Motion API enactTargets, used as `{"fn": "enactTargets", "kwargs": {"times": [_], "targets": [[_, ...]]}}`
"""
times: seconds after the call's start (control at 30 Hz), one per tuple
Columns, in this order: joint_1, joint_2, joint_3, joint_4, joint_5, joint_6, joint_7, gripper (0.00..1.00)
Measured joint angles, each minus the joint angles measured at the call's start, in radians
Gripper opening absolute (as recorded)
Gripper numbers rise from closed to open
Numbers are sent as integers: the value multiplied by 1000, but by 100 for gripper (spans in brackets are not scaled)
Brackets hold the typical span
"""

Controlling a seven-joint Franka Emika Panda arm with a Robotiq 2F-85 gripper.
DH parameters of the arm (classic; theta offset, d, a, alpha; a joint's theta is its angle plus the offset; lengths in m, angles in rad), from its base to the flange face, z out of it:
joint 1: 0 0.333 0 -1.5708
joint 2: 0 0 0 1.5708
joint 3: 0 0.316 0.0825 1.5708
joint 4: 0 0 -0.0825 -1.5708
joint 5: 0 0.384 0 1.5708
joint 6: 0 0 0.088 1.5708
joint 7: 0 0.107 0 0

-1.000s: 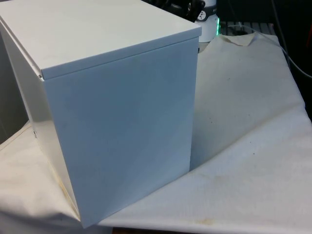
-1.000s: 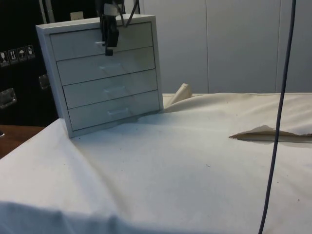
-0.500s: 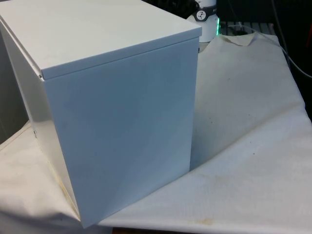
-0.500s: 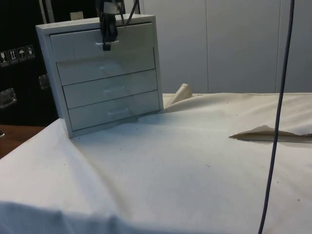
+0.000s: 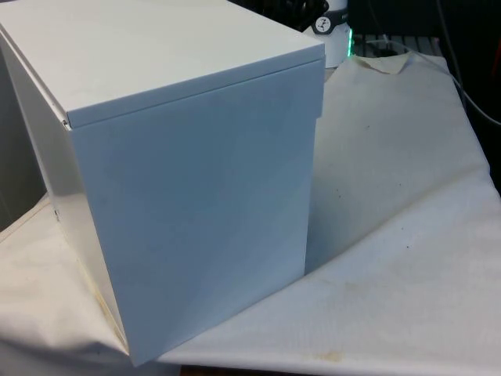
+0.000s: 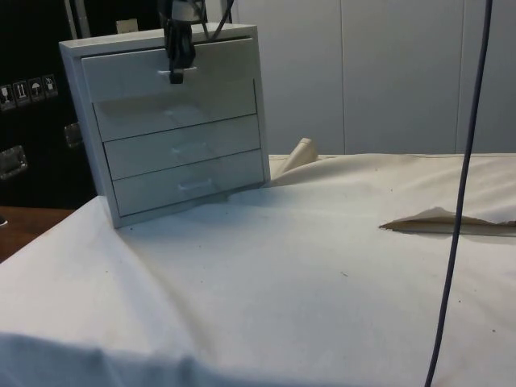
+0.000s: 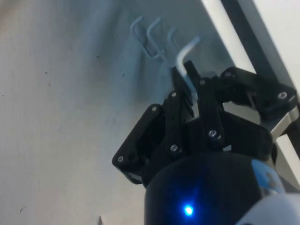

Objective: Open the drawer, then close it.

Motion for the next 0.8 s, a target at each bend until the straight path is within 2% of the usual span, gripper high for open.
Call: {"fn": "enactTargets", "kwargs": {"times": [0.8], "targets": [[2,-26,0,-19,-3,2,-19,1]]}}
